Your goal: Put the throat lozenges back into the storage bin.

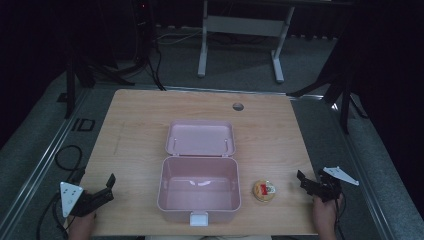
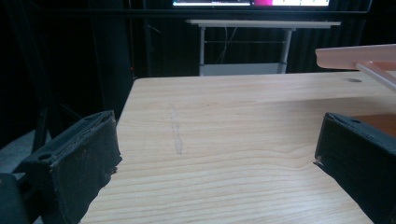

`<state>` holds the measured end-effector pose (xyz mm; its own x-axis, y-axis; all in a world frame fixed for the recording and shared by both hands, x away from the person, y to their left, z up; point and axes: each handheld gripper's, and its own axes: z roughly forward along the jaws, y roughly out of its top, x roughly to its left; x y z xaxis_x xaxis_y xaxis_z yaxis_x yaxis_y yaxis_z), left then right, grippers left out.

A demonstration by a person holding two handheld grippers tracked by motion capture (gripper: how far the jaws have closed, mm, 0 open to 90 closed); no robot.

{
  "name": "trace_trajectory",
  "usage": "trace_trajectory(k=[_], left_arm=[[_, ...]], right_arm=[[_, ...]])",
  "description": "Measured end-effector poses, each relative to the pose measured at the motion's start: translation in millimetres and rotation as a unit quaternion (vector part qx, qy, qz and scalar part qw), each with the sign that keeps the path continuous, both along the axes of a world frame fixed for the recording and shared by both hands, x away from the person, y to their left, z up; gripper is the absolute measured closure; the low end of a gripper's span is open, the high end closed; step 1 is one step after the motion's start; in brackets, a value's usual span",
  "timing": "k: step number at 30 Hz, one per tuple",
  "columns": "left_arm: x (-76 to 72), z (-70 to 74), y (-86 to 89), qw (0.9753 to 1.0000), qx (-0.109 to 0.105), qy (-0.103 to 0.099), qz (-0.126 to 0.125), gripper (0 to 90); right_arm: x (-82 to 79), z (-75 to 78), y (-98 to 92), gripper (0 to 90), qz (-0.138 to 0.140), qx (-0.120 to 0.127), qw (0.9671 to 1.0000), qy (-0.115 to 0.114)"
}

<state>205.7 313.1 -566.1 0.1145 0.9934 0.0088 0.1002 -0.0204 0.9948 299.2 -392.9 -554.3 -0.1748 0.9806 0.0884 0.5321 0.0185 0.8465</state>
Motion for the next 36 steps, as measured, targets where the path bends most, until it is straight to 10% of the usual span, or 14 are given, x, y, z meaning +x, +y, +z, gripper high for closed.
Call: trace_trajectory(k=[13, 23, 31, 36], left_arm=[[-0.1, -0.3, 1.3, 1.0, -0.003, -0.004, 0.005, 0.3], [0.2, -0.3, 2.2, 1.0, -0.009, -0.004, 0.001, 0.3], [0.2, -0.4, 3.1, 0.9999, -0.012, -0.005, -0.001, 0.3], [0.2, -0.4, 3.0, 0.9999, -0.011, -0.005, -0.002, 0.3]], right_arm=[[2.9, 3.7, -0.2, 11.7, 0.053, -0.016, 0.9976, 0.043], [0.8, 15.9, 9.0, 11.9, 0.183, -0.09, 0.9728, 0.11], [2.8, 32.4, 16.6, 13.7, 0.272, -0.152, 0.9298, 0.196], [4.3, 38.6, 26.7, 13.3, 0.327, -0.19, 0.8907, 0.253]])
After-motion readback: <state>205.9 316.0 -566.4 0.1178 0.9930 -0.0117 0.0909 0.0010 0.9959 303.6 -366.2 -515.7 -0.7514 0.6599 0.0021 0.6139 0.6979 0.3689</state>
